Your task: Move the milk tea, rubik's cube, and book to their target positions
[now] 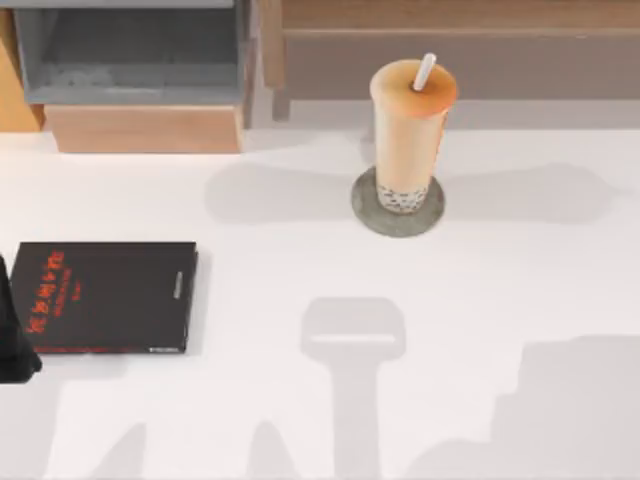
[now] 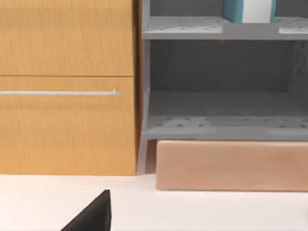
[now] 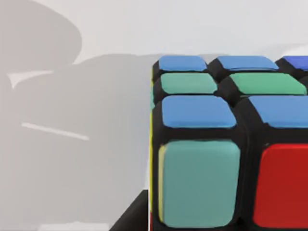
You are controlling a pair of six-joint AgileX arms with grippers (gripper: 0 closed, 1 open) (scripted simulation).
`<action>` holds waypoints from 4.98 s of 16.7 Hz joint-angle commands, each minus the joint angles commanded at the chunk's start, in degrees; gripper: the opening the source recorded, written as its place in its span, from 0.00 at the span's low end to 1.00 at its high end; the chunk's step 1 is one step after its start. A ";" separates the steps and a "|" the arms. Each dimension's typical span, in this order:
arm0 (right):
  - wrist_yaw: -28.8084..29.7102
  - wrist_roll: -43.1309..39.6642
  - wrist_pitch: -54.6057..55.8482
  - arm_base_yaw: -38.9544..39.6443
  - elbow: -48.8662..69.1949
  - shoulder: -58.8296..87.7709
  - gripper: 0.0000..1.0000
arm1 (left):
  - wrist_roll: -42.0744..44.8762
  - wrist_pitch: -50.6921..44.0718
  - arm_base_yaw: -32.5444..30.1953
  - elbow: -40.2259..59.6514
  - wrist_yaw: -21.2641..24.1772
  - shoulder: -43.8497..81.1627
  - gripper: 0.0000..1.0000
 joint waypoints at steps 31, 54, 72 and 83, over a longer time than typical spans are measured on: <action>37.60 19.43 61.11 47.37 56.58 23.09 0.00 | 0.00 0.00 0.00 0.00 0.00 0.00 1.00; 29.73 15.33 50.57 47.04 74.95 38.73 0.90 | 0.00 0.00 0.00 0.00 0.00 0.00 1.00; 31.46 15.44 54.71 48.84 63.11 31.19 1.00 | 0.00 0.00 0.00 0.00 0.00 0.00 1.00; 27.35 15.31 54.96 44.78 52.25 20.61 1.00 | 0.00 0.00 0.00 0.00 0.00 0.00 1.00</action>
